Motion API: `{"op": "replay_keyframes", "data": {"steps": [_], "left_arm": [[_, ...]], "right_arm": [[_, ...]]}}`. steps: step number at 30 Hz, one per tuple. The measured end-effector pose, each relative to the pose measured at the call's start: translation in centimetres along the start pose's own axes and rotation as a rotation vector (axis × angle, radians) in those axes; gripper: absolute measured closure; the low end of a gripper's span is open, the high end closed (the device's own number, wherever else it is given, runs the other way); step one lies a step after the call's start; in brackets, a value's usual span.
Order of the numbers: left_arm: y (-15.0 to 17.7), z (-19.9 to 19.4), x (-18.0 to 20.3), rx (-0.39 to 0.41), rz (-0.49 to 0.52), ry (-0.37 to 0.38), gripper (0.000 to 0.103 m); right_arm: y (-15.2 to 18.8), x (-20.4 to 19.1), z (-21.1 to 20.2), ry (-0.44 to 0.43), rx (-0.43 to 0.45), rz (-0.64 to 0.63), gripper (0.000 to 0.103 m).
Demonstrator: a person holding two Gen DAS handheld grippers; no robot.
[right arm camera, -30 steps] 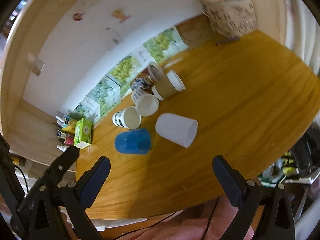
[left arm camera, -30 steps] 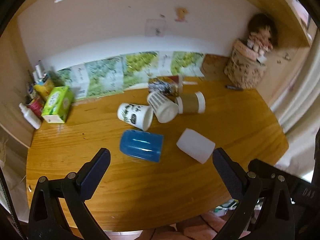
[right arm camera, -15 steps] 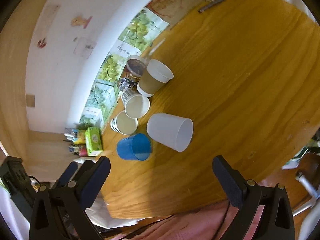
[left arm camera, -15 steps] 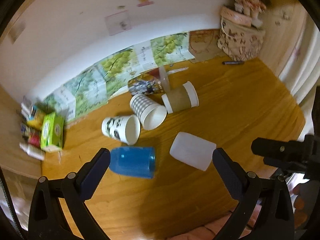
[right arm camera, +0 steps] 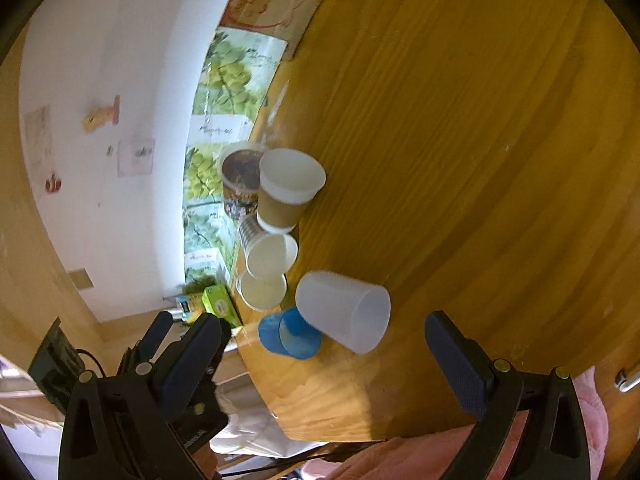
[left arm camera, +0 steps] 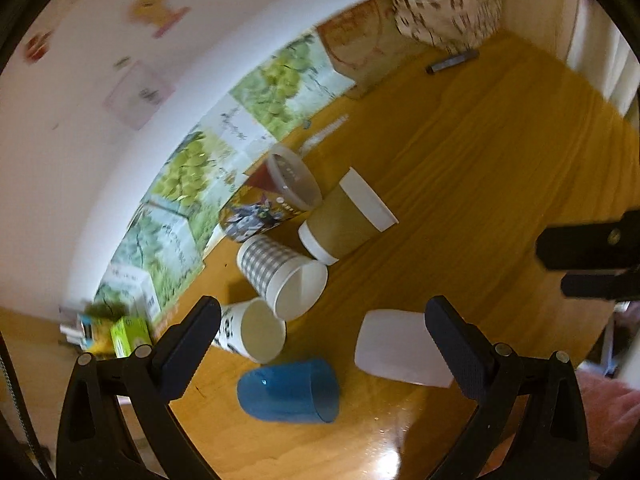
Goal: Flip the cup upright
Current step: 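Move the left tool toward the brown-sleeved paper cup lying on its side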
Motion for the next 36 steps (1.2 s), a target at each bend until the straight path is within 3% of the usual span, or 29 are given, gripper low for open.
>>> {"op": "replay_keyframes", "data": {"steps": [7, 16, 25, 36], "left_arm": [[-2.4, 4.2, 1.4, -0.098, 0.14, -0.05, 0.001], [-3.8, 9.3, 3.3, -0.236, 0.25, -0.037, 0.001], [-4.1, 13.1, 4.1, -0.34, 0.277, -0.01, 0.001], [-4.6, 15.1, 4.2, -0.367, 0.285, -0.027, 0.001]], "right_arm": [[-3.6, 0.9, 0.4, -0.024, -0.008, 0.083, 0.001], [-6.8, 1.9, 1.1, -0.036, -0.008, 0.157, 0.001], [-7.7, 2.0, 2.0, -0.027, -0.018, 0.167, 0.001], [-7.9, 1.8, 2.9, -0.017, -0.04, 0.168, 0.001]]}}
Point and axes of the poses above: each gripper's, at about its wrist camera, not at the fingertips, and z roughly the way its jaws point, x to its right, y to its underside, the point moved 5 cm from there along z, roughly the way its jaws point, and after that the axes turned 10 degrees about z, right-handed, at the moved point
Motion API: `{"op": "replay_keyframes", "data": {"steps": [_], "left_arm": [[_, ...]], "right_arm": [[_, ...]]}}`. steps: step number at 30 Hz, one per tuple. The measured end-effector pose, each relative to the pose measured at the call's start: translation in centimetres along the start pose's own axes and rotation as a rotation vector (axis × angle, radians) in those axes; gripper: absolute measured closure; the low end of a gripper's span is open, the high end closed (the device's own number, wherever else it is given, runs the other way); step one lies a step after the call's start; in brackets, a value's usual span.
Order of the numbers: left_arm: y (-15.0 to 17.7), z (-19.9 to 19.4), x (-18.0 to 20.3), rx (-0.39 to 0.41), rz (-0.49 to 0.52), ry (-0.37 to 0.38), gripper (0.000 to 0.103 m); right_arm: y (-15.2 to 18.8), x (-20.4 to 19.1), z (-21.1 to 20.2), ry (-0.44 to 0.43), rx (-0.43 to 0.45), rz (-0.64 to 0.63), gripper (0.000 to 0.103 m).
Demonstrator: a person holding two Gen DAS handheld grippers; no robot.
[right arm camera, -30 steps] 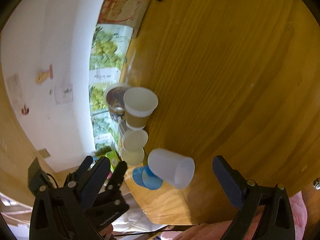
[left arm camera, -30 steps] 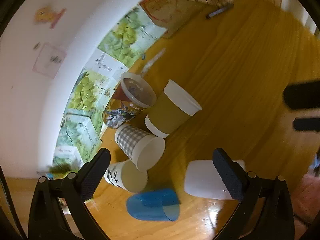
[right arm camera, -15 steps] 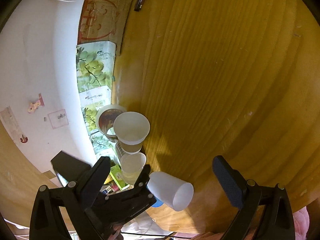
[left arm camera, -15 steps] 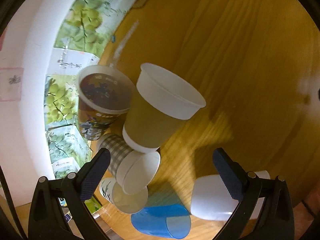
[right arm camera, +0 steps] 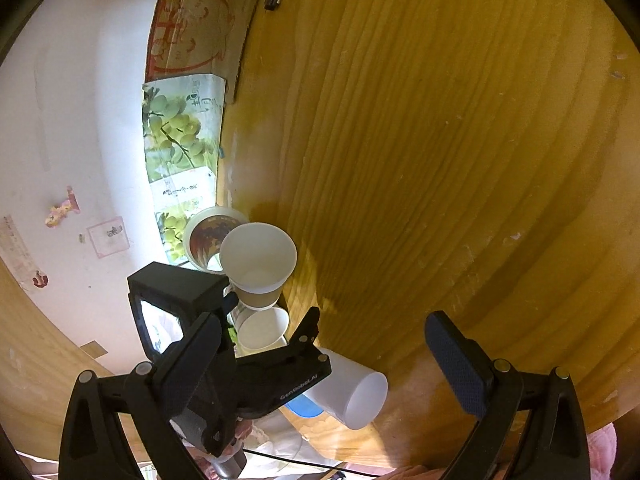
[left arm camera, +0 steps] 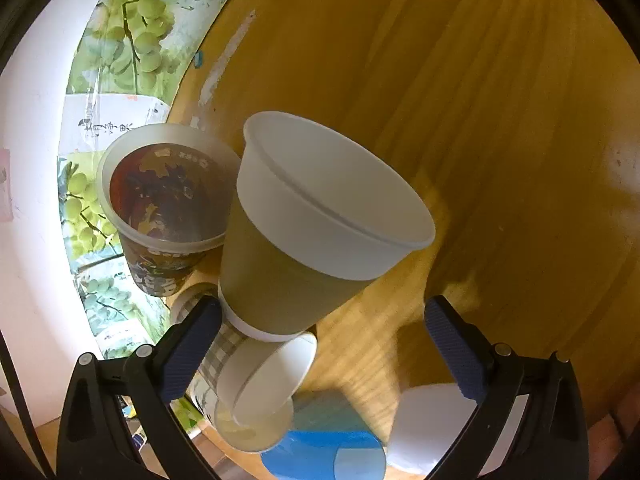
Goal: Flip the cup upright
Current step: 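Move the left tool toward the brown-sleeved paper cup lying on its side, then close the left tool's fingers around the brown sleeve of the cup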
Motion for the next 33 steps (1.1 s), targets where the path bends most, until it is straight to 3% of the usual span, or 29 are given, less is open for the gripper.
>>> {"op": "replay_keyframes", "data": {"steps": [8, 12, 17, 19, 25, 28, 33], "left_arm": [[-0.7, -0.2, -0.3, -0.003, -0.046, 0.01, 0.007], [-0.8, -0.7, -0.4, 0.006, -0.053, 0.055, 0.018], [-0.9, -1.3, 0.0, 0.022, -0.031, 0.059, 0.029], [-1.0, -1.6, 0.4, 0.024, -0.026, 0.068, 0.043], [-1.3, -2.0, 1.4, 0.013, -0.036, 0.08, 0.068], [-1.3, -2.0, 1.6, 0.007, -0.043, 0.087, 0.076], [-1.5, -1.6, 1.0, -0.005, -0.082, 0.136, 0.076]], "right_arm": [[0.0, 0.1, -0.1, 0.002, 0.005, -0.001, 0.001], [0.1, 0.1, -0.1, 0.003, 0.003, -0.003, 0.001], [0.2, 0.2, 0.0, 0.002, -0.005, -0.003, 0.001], [0.3, 0.2, 0.0, 0.002, -0.007, -0.005, 0.001], [0.7, 0.1, 0.0, 0.009, -0.012, -0.02, 0.001], [0.8, 0.2, -0.1, 0.013, -0.018, -0.025, 0.001], [0.8, 0.4, -0.3, 0.018, -0.024, -0.031, 0.001]]}}
Point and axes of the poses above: each gripper's, at about its wrist camera, not at the fingertips, and z roughly the way its jaws point, x to its right, y to its underside, the point moved 5 cm from there along z, roughly the way its jaws point, and after that the axes turned 10 degrees about z, right-handed, at the moved point
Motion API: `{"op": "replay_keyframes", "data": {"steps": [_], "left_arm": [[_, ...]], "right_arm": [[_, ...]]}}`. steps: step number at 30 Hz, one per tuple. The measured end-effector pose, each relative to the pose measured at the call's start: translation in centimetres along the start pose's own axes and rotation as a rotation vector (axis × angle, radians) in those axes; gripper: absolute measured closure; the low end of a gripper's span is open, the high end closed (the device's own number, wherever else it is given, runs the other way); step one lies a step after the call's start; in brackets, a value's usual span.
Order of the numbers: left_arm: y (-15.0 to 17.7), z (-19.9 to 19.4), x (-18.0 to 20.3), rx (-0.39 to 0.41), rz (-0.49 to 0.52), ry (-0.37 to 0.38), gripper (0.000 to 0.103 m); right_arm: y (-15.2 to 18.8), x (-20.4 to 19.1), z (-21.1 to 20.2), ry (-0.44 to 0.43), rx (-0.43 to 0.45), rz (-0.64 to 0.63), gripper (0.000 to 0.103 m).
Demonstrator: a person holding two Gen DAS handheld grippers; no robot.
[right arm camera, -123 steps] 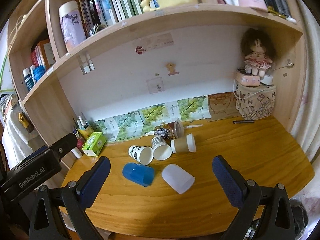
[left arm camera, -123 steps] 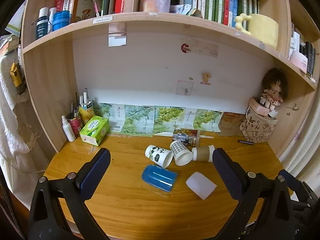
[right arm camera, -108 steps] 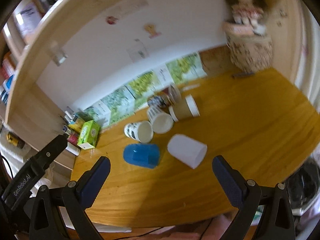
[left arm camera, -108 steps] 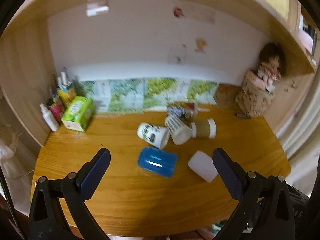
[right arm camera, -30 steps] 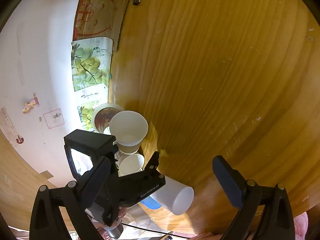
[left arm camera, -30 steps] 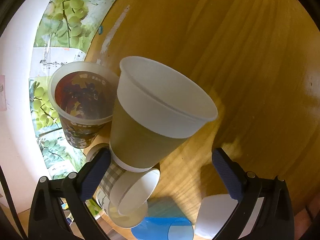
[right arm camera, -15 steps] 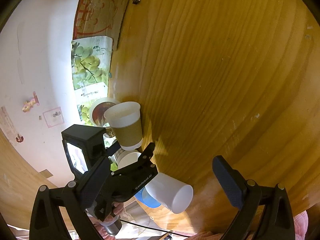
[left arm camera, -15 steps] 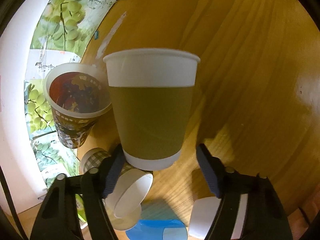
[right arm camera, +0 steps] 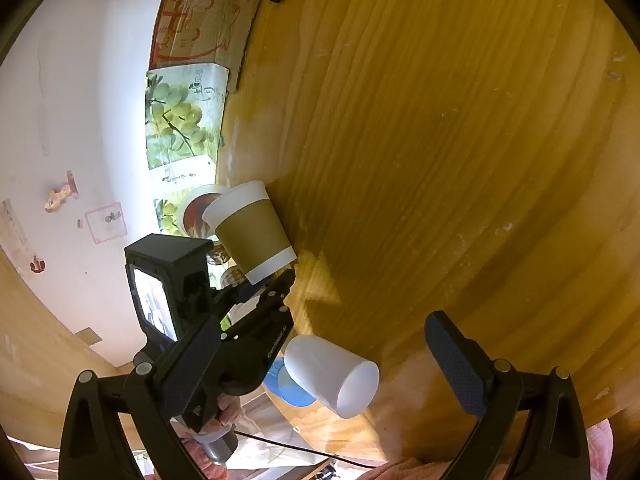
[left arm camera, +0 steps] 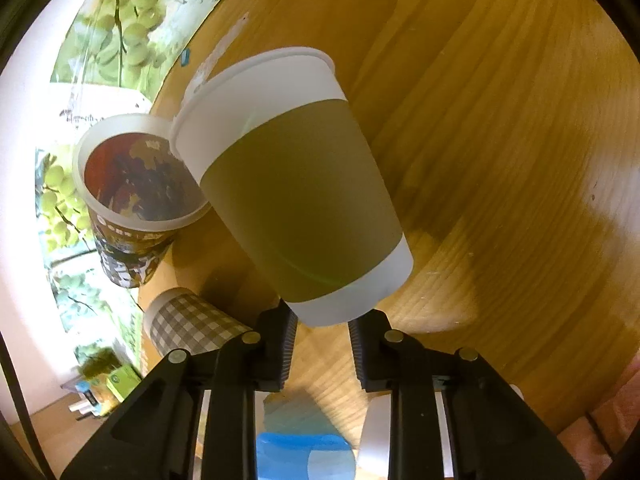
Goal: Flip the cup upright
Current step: 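Close the left tool's fingers around the brown sleeve of the cup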
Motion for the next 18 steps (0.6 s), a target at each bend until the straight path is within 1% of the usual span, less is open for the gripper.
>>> {"op": "replay_keyframes", "data": {"steps": [2, 3, 4, 5, 7, 9, 11, 14, 16, 17, 18], "left_arm": [[0.0, -0.3, -0.3, 0.006, -0.019, 0.028, 0.076], [0.0, -0.5, -0.3, 0.012, -0.027, 0.041, 0.071], [0.0, -0.7, -0.4, 0.018, -0.034, 0.05, 0.064], [0.1, -1.0, -0.6, 0.026, -0.04, 0.059, 0.059], [0.1, -1.6, -0.6, 0.044, -0.033, 0.076, 0.036], [0.0, -2.3, -0.6, 0.07, -0.035, 0.097, 0.028], [0.0, -2.8, -0.8, 0.088, -0.05, 0.127, 0.027], [-0.3, -3.2, -1.2, 0.094, -0.103, 0.17, 0.027], [-0.4, -2.9, -2.1, 0.096, -0.146, 0.179, 0.027], [-0.1, -2.4, -3.5, 0.095, -0.16, 0.185, 0.027], [-0.3, -2.5, -4.1, 0.093, -0.177, 0.195, 0.027]], "right_arm": [[0.0, 0.0, -0.1, 0.003, -0.003, -0.003, 0.001], [0.0, 0.1, -0.2, 0.004, -0.005, -0.006, 0.001], [-0.1, 0.1, -0.2, 0.005, -0.007, -0.007, 0.001], [-0.1, 0.1, -0.3, 0.006, -0.008, -0.009, 0.001], [-0.1, 0.0, -0.3, 0.008, -0.012, -0.013, 0.001], [-0.1, -0.1, -0.3, 0.011, -0.015, -0.02, 0.001], [-0.1, -0.2, -0.3, 0.012, -0.02, -0.026, 0.001], [-0.1, -0.4, -0.3, 0.018, -0.027, -0.039, 0.001], [-0.2, -0.5, -0.3, 0.018, -0.032, -0.043, 0.001], [-0.3, -0.5, -0.3, 0.019, -0.034, -0.044, 0.001], [-0.3, -0.5, -0.3, 0.02, -0.035, -0.046, 0.001]]}}
Point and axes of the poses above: each gripper's, at about its wrist camera, not at the fingertips, and z roughly the way its jaws point, x to its right, y to its underside, the point moved 5 cm from there along z, roughly the way its jaws point, and after that the axes turned 10 degrees about z, right-handed, at the moved point
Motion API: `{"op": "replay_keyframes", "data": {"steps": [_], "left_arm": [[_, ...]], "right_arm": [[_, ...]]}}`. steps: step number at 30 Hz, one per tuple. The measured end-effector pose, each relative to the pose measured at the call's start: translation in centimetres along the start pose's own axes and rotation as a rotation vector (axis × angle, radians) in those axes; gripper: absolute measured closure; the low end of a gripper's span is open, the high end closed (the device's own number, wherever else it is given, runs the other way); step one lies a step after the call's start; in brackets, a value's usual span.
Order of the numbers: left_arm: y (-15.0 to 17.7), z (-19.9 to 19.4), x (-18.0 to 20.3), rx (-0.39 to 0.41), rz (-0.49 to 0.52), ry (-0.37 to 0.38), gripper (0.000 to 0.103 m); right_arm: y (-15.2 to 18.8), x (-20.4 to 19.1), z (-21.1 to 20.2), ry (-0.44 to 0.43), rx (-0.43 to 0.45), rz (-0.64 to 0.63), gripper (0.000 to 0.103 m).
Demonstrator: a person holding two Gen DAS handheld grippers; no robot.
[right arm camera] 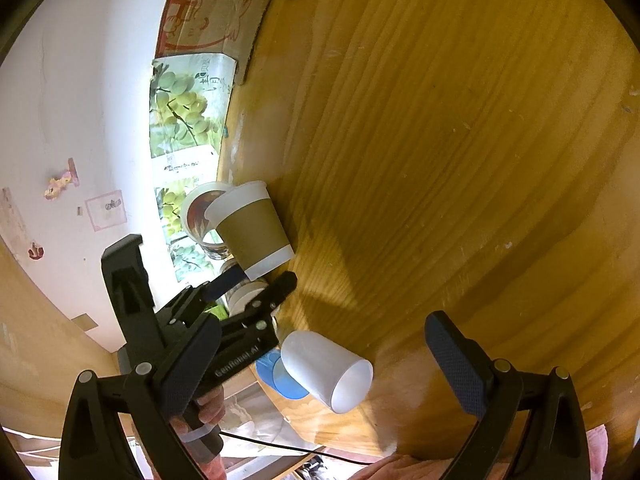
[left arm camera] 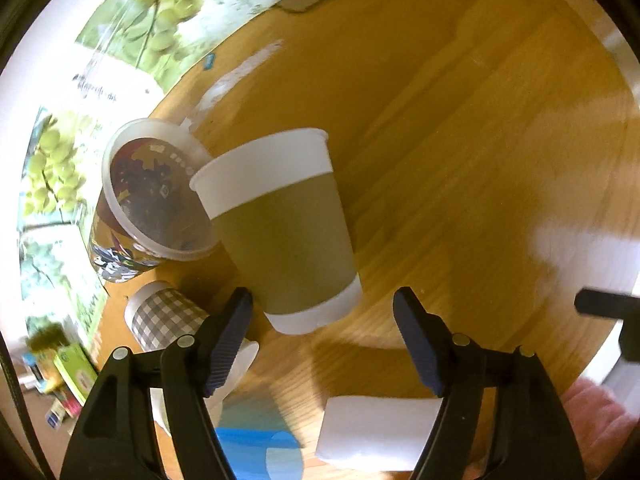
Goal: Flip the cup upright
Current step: 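Close the left tool's fingers around the brown sleeve of the cup, then lift the brown-sleeved cup off the desk with the left tool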
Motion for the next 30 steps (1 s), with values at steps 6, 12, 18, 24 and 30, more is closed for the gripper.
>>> {"op": "replay_keyframes", "data": {"steps": [6, 12, 18, 24, 30], "left_arm": [[-0.8, 0.5, -2.3, 0.01, -0.106, 0.051, 0.027], [-1.6, 1.6, -4.5, 0.001, -0.195, 0.098, 0.032], [-2.1, 2.4, -7.7, 0.023, -0.25, 0.135, 0.04], [-0.5, 3.1, -10.1, 0.041, -0.312, 0.168, 0.041], [3.0, 3.4, -10.9, 0.092, -0.333, 0.211, 0.042]], "right_arm": [[-0.3, 0.1, -0.2, 0.007, -0.006, -0.001, 0.001], [-0.8, 0.2, -0.4, 0.016, -0.013, 0.002, 0.001], [-1.1, 0.3, -0.8, 0.023, -0.023, -0.008, 0.001], [-0.9, 0.3, -0.7, 0.029, -0.051, -0.023, 0.001], [-0.7, -0.3, -0.4, 0.048, -0.066, -0.055, 0.001]]}}
Point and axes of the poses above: each gripper's, at about its wrist camera, not at the fingertips, and z roughly the way its jaws point, x to its right, y to its underside, the point moved 5 cm from there along z, roughly the way its jaws point, and after that the axes turned 10 degrees about z, right-handed, at the moved point
